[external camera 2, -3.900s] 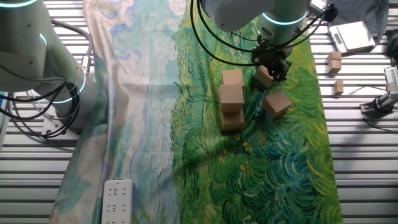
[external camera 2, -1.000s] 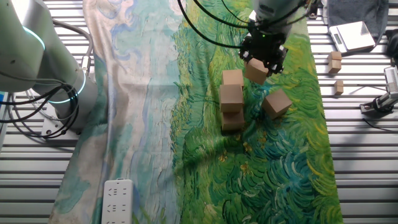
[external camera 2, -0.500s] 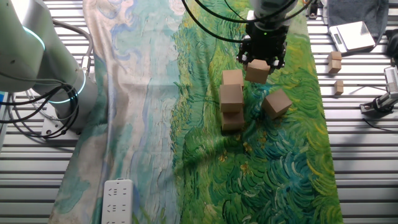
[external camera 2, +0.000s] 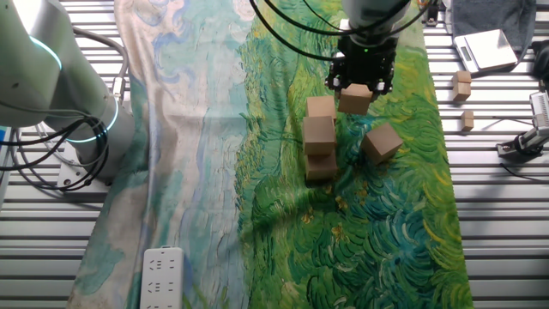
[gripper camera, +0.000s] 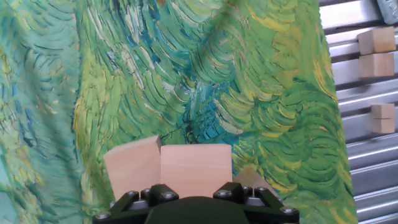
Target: Stack the blocks into a pyramid shape
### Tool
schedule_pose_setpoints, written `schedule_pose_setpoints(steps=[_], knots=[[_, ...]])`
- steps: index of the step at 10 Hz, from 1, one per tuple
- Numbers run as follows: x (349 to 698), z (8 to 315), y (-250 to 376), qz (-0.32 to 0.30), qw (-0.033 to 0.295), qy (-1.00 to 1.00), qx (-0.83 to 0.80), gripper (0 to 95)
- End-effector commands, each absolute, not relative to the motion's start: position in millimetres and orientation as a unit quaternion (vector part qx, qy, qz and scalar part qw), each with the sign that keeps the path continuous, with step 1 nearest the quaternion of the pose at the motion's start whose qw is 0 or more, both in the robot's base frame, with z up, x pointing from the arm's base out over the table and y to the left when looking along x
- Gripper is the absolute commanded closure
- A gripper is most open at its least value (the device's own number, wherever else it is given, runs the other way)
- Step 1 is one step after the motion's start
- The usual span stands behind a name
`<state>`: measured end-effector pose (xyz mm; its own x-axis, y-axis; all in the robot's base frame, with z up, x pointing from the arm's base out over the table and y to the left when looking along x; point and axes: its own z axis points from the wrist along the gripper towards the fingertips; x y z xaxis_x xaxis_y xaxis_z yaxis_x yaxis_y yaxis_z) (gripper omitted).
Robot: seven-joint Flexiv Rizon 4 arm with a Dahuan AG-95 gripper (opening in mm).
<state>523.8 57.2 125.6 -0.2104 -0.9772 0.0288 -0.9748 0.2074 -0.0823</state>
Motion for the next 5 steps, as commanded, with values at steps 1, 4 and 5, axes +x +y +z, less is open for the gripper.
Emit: schedule_pose_setpoints(steps=[1, 4, 5], knots=[[523.7, 125.5, 57.4, -0.033, 0.016, 0.79, -0.612, 95.0], [523.7, 125.5, 57.4, -0.008, 0.027, 0.795, -0.605, 95.0], [523.7, 125.5, 57.4, -0.007, 0.027, 0.793, -0.608, 95.0]])
